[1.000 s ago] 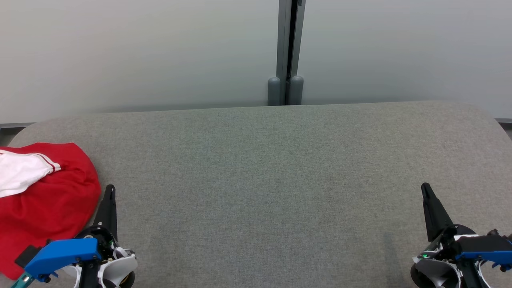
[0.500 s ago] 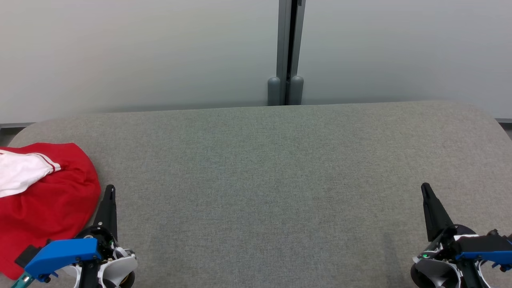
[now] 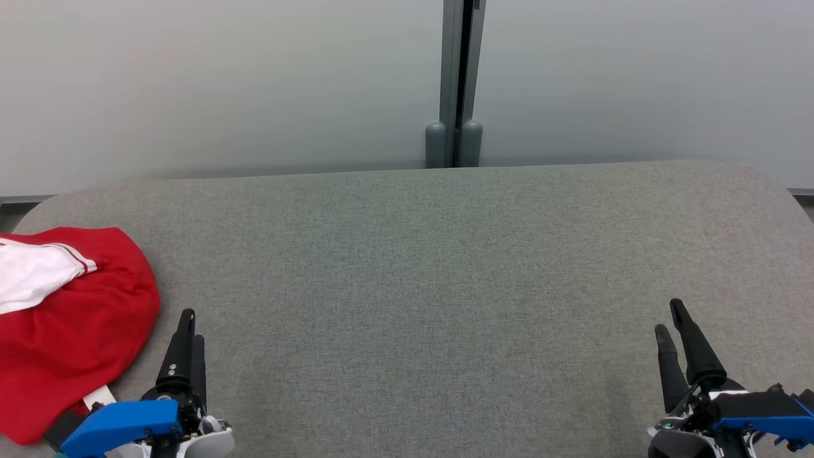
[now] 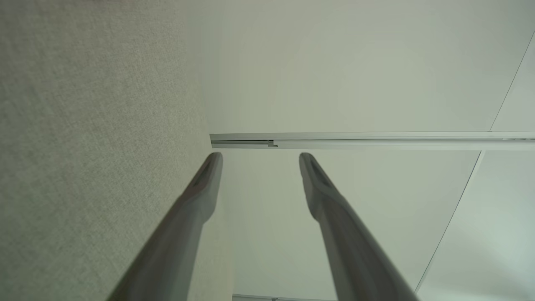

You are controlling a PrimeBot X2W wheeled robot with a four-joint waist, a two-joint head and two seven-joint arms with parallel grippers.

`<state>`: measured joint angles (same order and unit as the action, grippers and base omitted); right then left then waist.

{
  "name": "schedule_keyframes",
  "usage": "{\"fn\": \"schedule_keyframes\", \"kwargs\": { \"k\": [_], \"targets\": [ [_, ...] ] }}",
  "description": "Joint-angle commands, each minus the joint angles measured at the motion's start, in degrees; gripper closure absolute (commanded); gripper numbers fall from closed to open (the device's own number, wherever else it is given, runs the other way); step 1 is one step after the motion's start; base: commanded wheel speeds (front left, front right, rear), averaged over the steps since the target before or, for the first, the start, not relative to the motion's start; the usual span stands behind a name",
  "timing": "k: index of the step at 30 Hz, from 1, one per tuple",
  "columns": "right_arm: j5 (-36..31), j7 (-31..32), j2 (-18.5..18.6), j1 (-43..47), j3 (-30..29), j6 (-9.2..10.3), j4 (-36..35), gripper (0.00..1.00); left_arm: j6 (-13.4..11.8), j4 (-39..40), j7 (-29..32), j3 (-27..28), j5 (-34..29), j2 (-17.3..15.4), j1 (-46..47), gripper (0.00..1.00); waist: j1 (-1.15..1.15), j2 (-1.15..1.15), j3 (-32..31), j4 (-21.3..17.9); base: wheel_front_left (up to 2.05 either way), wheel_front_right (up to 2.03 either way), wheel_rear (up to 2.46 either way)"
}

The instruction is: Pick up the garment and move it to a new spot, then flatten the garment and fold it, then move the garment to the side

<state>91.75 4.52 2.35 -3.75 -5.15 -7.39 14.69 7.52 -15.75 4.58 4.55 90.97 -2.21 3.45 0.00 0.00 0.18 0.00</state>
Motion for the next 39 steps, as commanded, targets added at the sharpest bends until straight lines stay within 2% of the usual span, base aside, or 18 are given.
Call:
{"fn": "schedule_keyframes", "kwargs": {
  "k": [1,8,21,31,39],
  "targets": [
    [-1.5,-0.8,0.2,-0.5,0.4,-0.04,-1.7,0.00,-0.2,1.2,-0.8,-0.7,-1.9,-0.5,1.4,0.00,0.00,0.00,0.0,0.0,0.00,0.00,0.00],
    [-9.1,-2.6,0.3,0.0,1.0,-0.05,-3.4,0.00,-1.0,2.2,-2.7,-1.7,-10.7,-0.5,1.3,0.00,0.00,0.00,0.0,0.1,0.00,0.00,0.00],
    [-29.6,-5.7,0.3,1.3,1.4,-0.07,-5.8,0.00,-3.1,3.6,-5.8,-6.1,-30.1,-1.2,0.8,0.00,0.00,0.00,-0.1,0.4,0.00,0.00,0.00],
    [-42.9,-7.9,0.4,2.4,1.6,-0.08,-6.0,0.00,-4.0,3.3,-7.9,-9.1,-40.4,-2.5,0.4,0.00,0.00,0.00,-0.2,0.6,0.00,0.00,0.00],
    [-48.2,-9.2,0.4,2.9,1.8,-0.09,-6.4,0.00,-5.0,3.4,-9.3,-10.6,-46.1,-2.9,0.1,0.00,0.00,0.00,-0.2,0.8,0.00,0.00,0.00]
  ]
}}
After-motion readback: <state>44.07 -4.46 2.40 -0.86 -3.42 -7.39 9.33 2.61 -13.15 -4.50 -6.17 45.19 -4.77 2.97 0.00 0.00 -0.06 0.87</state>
